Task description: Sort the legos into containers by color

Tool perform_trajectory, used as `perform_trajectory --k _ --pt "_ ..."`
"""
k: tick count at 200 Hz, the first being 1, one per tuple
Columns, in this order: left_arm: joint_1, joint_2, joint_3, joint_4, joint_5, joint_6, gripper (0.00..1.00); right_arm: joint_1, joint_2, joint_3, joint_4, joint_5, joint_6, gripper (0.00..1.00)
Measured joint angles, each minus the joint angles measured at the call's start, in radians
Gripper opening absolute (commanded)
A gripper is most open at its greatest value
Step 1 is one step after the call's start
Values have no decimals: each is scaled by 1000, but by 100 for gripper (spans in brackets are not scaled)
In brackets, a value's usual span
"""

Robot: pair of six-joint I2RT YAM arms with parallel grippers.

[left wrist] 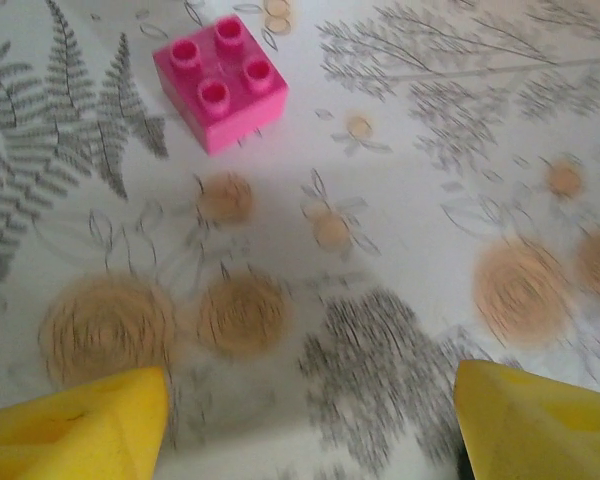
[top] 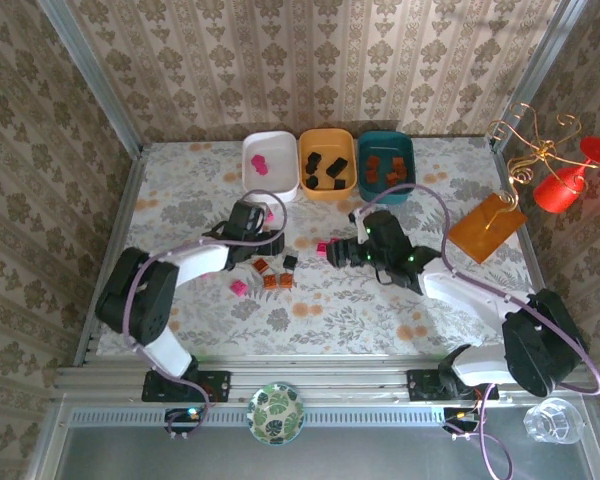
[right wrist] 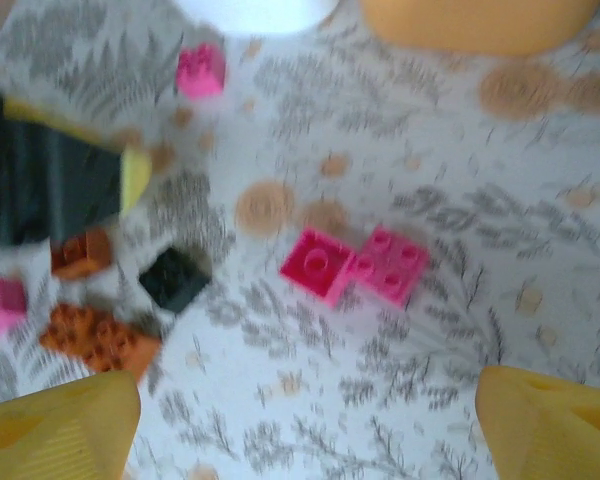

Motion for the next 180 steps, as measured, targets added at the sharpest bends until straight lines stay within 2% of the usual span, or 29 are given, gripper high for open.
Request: perform_trajectory --k 49,92,134,180 --pt "30 223 225 -12 -68 27 73 66 -60 -116 151 1 -70 94" --pt "38 336 385 -49 -87 43 64 75 -75 -141 205 5 -83 95" --pt "37 377 437 -94 -101 51 58 75 -108 -148 217 20 -89 95" --pt "41 389 439 -104 -124 68 46 75 -125 -153 220 23 -91 95"
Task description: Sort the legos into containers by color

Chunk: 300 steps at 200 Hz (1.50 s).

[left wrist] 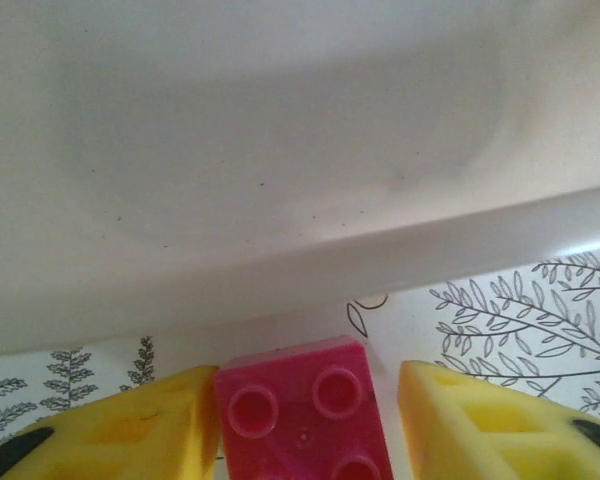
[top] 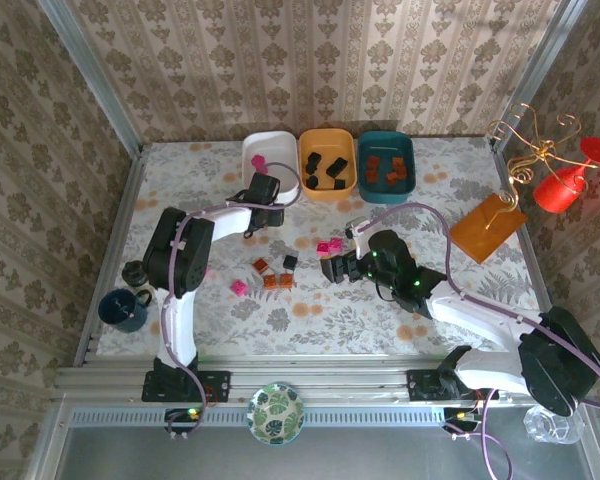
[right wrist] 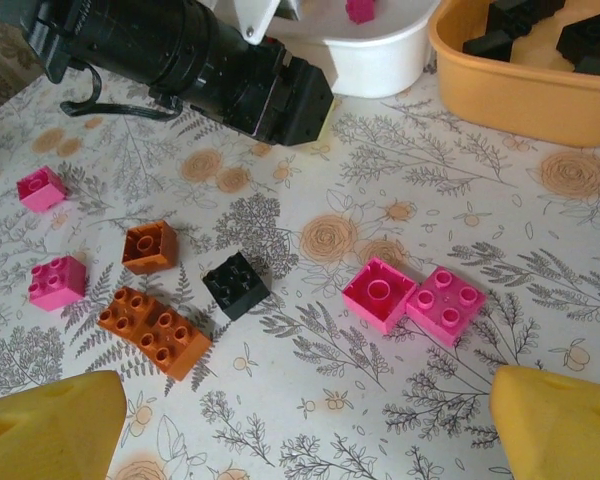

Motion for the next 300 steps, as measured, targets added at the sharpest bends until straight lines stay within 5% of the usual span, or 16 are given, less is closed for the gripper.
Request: perform_trajectory --k 76,195,300 --pt "14 -14 -29 29 0 13 32 0 -26 -11 6 11 1 95" --pt "-17 -430 -341 126 47 -18 29 0 -54 -18 6 64 1 97" --pt "-81 -561 -321 143 175 -59 30 0 -84 -29 -6 129 19 99"
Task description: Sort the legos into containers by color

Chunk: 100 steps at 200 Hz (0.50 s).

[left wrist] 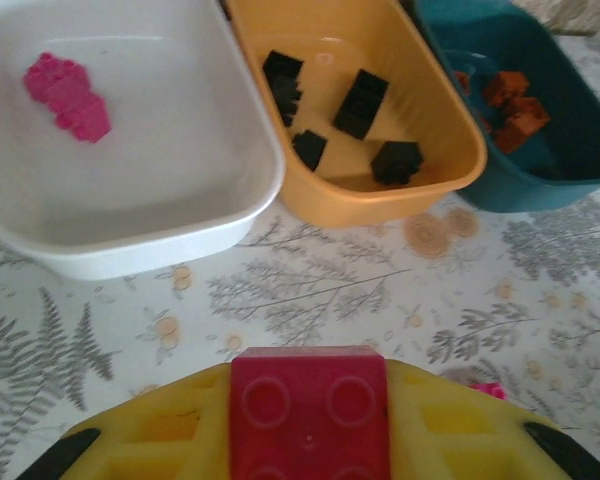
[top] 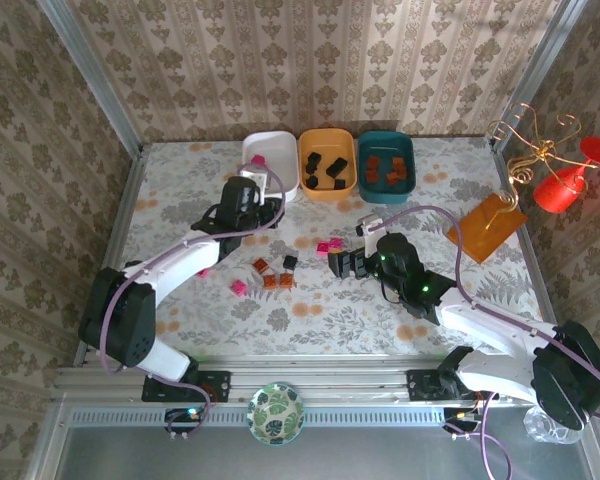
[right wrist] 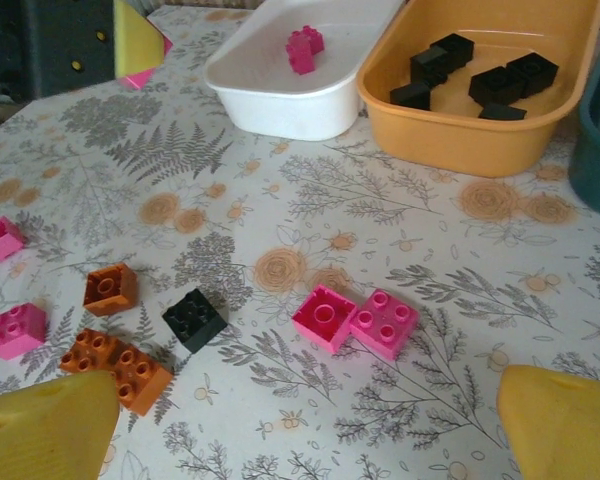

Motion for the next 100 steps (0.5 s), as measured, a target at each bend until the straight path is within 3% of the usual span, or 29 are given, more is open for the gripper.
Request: perform_trajectory --k 53,100 --pt "-21 149 159 3 5 4 31 -18 0 0 -43 54 14 99" --pt "16 366 358 -21 -30 20 33 -27 0 0 -44 63 28 100"
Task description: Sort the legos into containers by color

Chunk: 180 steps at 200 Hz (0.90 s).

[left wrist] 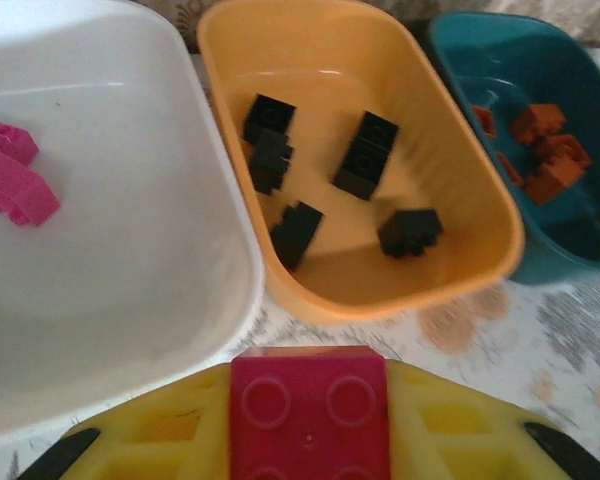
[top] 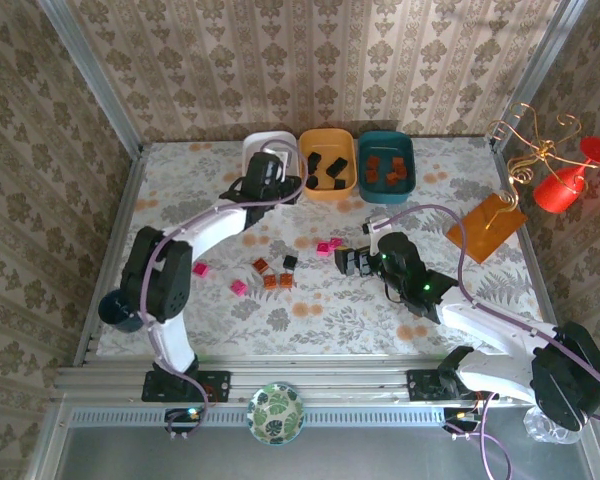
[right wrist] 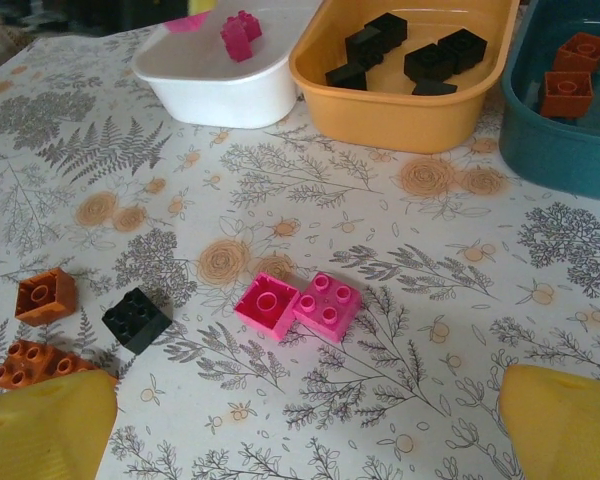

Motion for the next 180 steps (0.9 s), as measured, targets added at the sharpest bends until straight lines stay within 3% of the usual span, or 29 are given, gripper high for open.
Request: perform_trajectory --k 53,100,129,180 --pt "107 277 301 -74 17 7 40 0 0 0 0 0 0 100" --pt "161 339 388 -161 42 31 65 -2 5 0 0 4 0 100" --pt "167 237 291 -156 53 48 70 -2 20 0 0 4 0 100" --pt "176 -169 -103 -36 92 45 72 6 20 -1 39 -112 -10 100"
